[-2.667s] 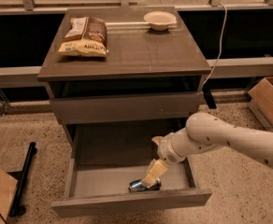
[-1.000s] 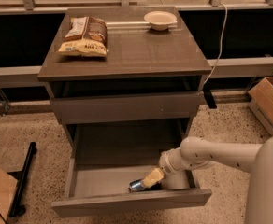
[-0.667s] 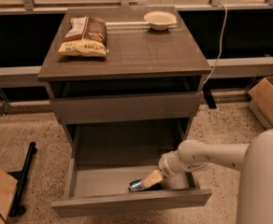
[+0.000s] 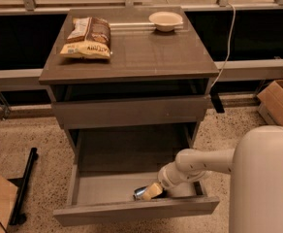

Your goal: Pick redbull can from middle drawer and place on counter

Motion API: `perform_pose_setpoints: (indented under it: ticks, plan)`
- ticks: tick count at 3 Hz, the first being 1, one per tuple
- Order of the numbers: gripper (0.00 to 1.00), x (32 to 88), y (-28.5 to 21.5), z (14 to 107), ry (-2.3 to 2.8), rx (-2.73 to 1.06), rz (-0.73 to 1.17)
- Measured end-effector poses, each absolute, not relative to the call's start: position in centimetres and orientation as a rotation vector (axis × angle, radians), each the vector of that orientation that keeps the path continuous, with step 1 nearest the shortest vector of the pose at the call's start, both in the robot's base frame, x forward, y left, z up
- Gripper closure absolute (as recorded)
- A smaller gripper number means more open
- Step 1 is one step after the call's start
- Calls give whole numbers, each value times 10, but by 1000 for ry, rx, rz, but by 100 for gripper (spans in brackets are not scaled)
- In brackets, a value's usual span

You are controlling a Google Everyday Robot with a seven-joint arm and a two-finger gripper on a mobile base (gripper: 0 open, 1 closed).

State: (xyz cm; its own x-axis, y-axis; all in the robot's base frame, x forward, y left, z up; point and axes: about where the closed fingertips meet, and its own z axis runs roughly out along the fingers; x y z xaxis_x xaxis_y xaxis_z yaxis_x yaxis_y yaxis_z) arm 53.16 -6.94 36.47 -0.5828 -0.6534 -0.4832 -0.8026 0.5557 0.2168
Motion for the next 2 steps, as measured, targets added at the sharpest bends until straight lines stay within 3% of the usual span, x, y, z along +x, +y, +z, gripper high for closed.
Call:
perform_pose_setpoints:
  ticks: [1, 2]
  plan:
    - [16, 515, -56, 363, 2470, -1260, 598]
    - [39, 504, -43, 373, 2468, -1327, 577]
